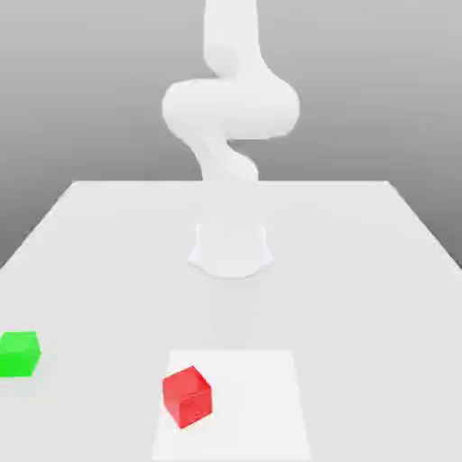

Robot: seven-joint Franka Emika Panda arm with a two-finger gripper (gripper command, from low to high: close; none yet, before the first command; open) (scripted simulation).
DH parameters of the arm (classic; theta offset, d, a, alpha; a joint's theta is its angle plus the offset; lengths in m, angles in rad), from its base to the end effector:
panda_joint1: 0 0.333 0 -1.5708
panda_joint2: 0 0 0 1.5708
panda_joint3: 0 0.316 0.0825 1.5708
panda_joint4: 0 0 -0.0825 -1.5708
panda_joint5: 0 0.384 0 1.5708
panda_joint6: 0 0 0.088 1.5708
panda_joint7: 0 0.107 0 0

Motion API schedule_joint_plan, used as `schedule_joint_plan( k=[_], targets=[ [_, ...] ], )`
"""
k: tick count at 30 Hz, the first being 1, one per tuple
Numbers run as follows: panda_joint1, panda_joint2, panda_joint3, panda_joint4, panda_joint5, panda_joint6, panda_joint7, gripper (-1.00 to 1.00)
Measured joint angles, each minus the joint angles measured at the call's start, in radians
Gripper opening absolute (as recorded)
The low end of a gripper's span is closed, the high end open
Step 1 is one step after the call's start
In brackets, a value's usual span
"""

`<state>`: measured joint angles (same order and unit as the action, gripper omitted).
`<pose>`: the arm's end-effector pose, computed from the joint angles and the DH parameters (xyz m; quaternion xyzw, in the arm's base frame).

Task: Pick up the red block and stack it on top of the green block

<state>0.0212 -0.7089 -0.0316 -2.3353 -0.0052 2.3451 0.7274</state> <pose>0.3816 -0.0080 0.6648 -0.8735 0.3366 -0.3261 0.1314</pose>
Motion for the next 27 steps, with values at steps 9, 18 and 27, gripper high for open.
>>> schedule_joint_plan(
  k=[9,18,27],
  targets=[
    [0.066,0.331,-0.116,-0.128,0.004,0.164,-0.28,0.0],
    [0.084,0.659,-0.186,-0.254,0.048,0.325,-0.585,0.0],
    [0.008,0.986,-0.109,-0.283,0.156,0.546,-0.79,0.0]
  ],
)
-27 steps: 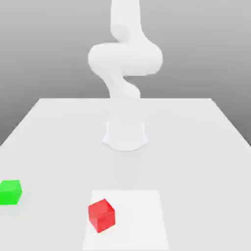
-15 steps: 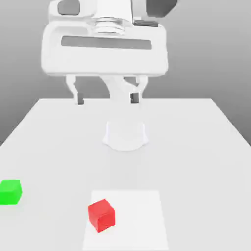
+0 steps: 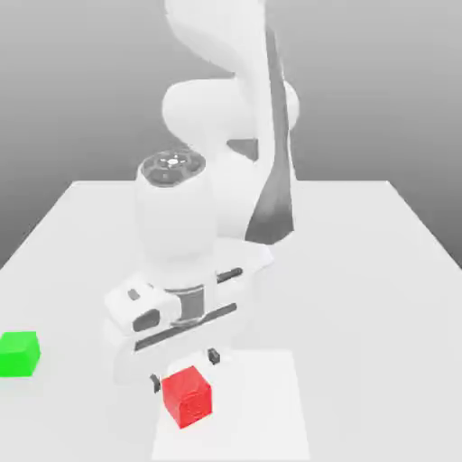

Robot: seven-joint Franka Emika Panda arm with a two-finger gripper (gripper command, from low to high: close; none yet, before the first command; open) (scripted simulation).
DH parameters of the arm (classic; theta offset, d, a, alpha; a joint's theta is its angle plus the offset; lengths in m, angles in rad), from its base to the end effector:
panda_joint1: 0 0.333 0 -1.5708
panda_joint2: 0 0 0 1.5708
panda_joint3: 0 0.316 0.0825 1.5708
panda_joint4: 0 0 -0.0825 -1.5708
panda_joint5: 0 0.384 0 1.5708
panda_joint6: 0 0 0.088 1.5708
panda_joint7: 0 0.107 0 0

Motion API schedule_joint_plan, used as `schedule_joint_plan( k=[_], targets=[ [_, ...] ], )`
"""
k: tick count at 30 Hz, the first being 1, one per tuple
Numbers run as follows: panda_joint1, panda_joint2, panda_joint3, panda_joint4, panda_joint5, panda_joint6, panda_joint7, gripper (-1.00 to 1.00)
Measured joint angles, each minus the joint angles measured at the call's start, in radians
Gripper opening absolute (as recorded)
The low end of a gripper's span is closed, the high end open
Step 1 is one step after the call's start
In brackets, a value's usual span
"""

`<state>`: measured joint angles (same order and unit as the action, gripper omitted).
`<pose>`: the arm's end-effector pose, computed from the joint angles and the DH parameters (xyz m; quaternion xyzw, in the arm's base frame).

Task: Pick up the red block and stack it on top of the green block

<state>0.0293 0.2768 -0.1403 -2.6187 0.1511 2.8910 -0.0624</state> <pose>0.4226 -0.0605 0.1561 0.9955 -0.0947 0.0004 0.0004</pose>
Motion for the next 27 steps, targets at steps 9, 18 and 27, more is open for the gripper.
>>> schedule_joint_plan(
  k=[9,18,27],
  targets=[
    [-0.004,0.002,0.004,0.0,-0.002,0.0,0.001,-1.0],
    [-0.101,-0.177,-0.135,0.013,-0.089,-0.191,0.071,-1.0],
    [-0.357,-0.149,-0.316,0.104,-0.034,-0.265,0.043,-1.0]
  ],
)
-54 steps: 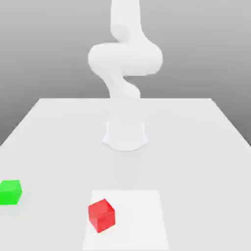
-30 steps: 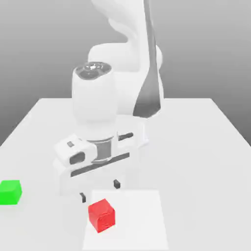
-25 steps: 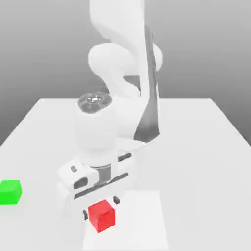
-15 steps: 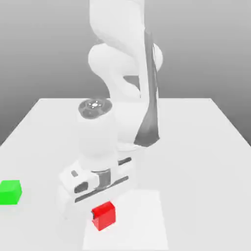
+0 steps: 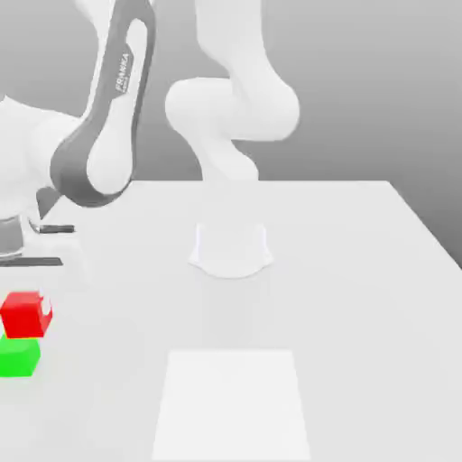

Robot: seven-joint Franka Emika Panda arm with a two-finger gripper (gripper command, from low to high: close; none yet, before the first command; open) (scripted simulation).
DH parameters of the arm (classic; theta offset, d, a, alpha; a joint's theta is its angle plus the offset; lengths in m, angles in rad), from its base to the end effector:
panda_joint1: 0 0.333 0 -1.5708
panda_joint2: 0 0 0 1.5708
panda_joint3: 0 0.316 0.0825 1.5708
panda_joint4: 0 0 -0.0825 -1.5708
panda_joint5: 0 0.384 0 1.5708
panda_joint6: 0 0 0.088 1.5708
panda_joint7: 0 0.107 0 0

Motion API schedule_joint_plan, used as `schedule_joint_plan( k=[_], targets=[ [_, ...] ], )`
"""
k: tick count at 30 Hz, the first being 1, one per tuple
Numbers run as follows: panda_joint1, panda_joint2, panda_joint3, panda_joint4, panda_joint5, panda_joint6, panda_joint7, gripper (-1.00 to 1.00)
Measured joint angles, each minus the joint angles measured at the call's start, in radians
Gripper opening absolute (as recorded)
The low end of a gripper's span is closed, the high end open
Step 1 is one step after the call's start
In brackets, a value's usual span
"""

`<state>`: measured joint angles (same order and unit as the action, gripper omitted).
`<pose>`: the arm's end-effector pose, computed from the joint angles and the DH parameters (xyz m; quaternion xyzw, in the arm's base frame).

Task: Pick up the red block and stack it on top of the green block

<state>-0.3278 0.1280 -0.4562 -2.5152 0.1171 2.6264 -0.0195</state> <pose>0.3249 -0.3335 0.2358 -0.9083 0.4184 0.0002 0.0008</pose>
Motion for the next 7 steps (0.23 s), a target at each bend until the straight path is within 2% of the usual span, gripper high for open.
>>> schedule_joint_plan(
  k=[4,5,7],
  targets=[
    [-0.062,0.133,0.072,0.014,0.132,0.106,-0.095,-1.0],
    [-0.072,0.153,0.085,0.016,0.15,0.121,-0.108,1.0],
    [-0.072,0.153,0.085,0.016,0.15,0.121,-0.108,1.0]
  ],
)
